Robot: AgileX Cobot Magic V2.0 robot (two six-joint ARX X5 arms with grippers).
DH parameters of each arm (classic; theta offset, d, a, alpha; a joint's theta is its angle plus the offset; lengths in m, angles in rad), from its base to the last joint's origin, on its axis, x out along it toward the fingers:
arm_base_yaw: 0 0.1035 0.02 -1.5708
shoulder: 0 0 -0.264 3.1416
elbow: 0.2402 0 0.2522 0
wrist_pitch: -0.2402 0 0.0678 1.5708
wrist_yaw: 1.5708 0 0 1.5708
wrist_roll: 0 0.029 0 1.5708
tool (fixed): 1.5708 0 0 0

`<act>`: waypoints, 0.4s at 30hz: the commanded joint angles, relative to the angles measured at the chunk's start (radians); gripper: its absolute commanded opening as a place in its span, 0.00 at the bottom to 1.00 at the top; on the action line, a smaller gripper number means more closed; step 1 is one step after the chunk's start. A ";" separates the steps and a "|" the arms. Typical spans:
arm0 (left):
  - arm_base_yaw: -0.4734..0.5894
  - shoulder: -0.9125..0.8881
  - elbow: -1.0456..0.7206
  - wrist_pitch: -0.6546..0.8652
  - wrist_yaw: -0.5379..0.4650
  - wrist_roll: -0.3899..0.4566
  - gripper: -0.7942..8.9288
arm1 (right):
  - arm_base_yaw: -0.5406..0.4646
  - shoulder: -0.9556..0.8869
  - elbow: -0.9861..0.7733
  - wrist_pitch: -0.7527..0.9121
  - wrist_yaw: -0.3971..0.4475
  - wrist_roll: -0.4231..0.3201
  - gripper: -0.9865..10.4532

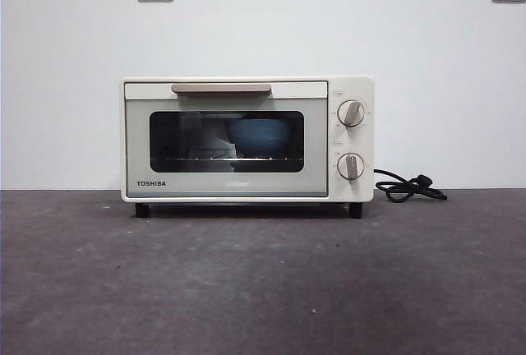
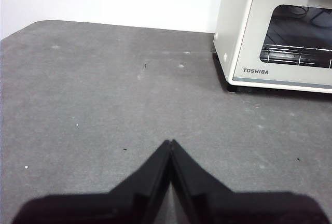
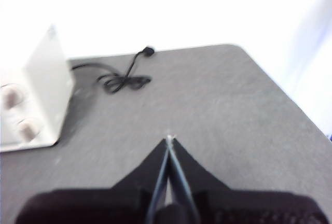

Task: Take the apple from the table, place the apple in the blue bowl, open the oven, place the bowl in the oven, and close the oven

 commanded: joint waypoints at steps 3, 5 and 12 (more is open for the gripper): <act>0.003 0.000 -0.010 0.008 0.005 -0.004 0.08 | -0.032 -0.119 -0.259 0.213 -0.032 -0.007 0.09; 0.003 0.001 -0.010 0.008 0.005 -0.004 0.08 | -0.032 -0.162 -0.367 0.292 -0.034 -0.009 0.09; 0.003 0.001 -0.010 0.008 0.005 -0.004 0.08 | -0.031 -0.284 -0.639 0.476 -0.141 -0.018 0.09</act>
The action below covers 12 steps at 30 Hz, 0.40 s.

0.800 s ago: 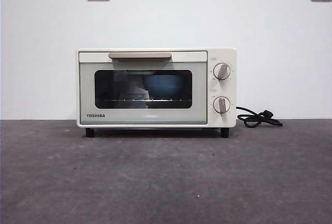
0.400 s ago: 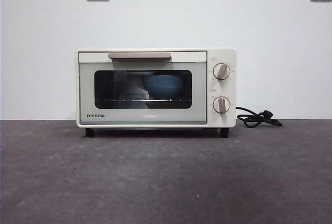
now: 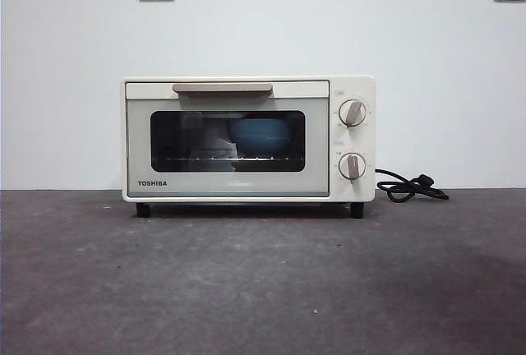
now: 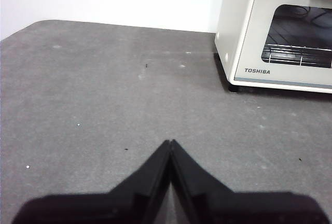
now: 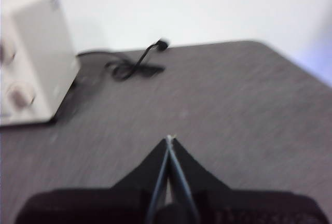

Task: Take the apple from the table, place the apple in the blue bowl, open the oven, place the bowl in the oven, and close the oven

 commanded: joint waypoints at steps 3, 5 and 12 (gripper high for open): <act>0.003 0.000 -0.010 0.008 0.005 -0.004 0.08 | 0.000 -0.085 -0.113 0.035 -0.042 -0.016 0.09; 0.003 0.001 -0.010 0.008 0.005 -0.004 0.08 | 0.000 -0.114 -0.112 -0.016 -0.039 -0.039 0.09; 0.003 0.002 -0.010 0.008 0.005 -0.004 0.08 | 0.000 -0.154 -0.111 -0.084 -0.037 -0.063 0.09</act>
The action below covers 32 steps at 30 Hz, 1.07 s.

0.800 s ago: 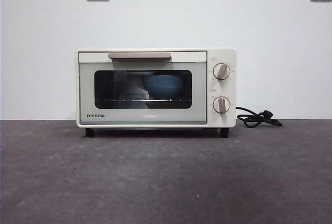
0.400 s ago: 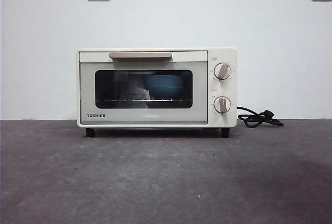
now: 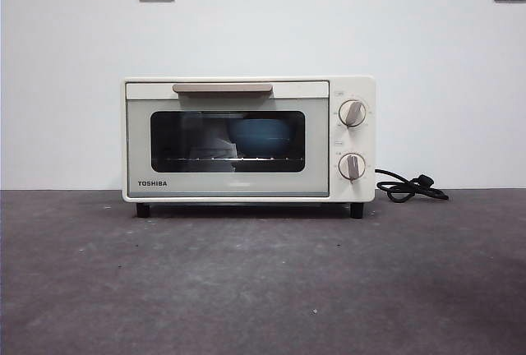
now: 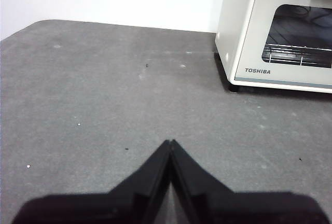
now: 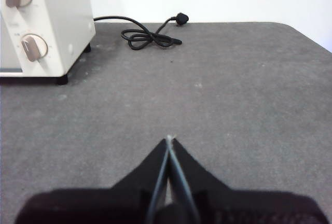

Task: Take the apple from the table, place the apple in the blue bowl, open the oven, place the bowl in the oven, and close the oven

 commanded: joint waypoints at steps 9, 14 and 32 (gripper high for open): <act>0.003 0.000 -0.010 0.008 0.005 -0.004 0.08 | 0.000 -0.003 -0.007 0.004 0.001 0.015 0.09; 0.003 0.000 -0.010 0.008 0.005 -0.004 0.08 | 0.000 -0.002 -0.007 0.004 0.001 0.015 0.09; 0.003 0.000 -0.010 0.008 0.005 -0.004 0.08 | 0.000 -0.002 -0.007 0.004 0.001 0.015 0.09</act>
